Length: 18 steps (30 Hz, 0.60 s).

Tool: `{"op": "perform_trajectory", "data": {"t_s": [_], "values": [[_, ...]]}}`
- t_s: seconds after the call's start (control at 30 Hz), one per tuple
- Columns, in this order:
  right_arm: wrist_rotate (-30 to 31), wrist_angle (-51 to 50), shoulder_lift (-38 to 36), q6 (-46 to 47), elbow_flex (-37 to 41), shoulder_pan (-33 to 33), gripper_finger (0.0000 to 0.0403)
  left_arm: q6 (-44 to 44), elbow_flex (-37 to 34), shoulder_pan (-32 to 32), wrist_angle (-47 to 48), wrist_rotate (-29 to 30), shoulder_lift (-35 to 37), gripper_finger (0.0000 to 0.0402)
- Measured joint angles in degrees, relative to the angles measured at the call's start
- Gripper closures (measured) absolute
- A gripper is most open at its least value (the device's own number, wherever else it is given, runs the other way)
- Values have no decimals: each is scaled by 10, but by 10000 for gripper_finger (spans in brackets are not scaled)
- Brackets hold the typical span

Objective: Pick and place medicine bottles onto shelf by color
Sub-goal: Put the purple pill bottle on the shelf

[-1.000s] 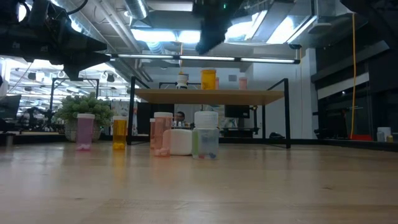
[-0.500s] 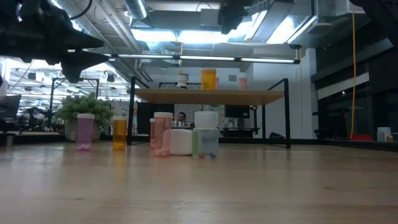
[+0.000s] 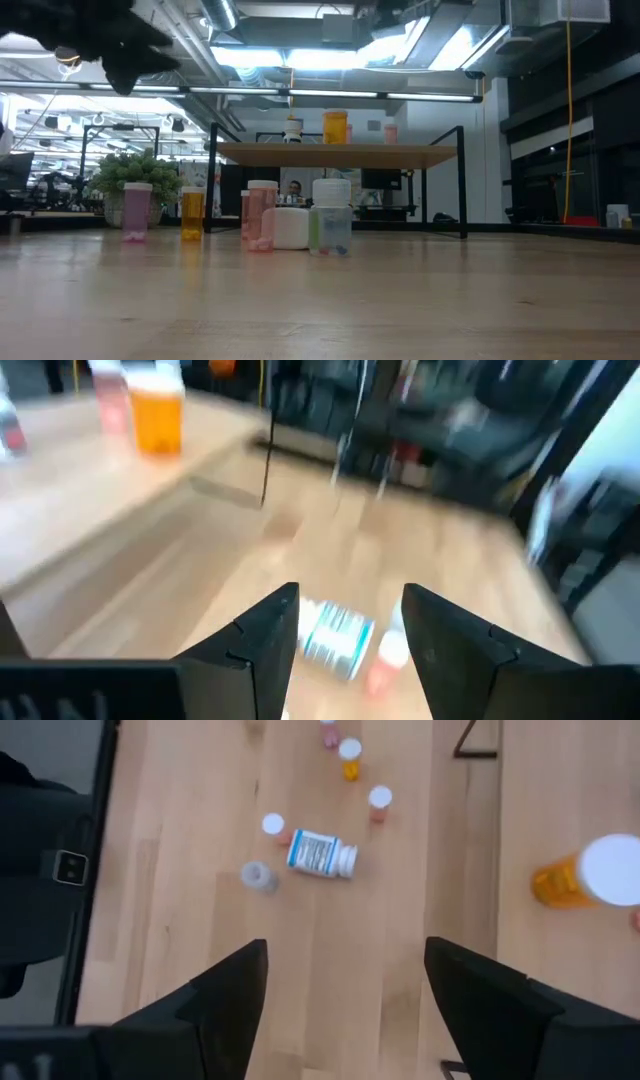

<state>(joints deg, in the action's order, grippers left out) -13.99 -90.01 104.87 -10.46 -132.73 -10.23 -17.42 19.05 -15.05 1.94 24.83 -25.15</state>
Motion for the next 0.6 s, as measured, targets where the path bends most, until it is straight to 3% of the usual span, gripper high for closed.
{"op": "perform_trajectory", "data": {"t_s": [0.2, 0.3, 0.4, 0.6], "values": [[7, 1, -47, 14, 2, 10, 130, -4, 62, -13, 71, 1, -104, 228], [8, 2, -91, 14, 52, 22, 130, -2, 87, -19, 89, 1, -117, 228], [9, 67, -164, 33, 174, 35, 130, -15, 102, -27, 122, 2, -115, 228], [10, 433, -326, 91, 549, 70, 130, -58, 104, -37, 166, 1, -101, 228]]}}
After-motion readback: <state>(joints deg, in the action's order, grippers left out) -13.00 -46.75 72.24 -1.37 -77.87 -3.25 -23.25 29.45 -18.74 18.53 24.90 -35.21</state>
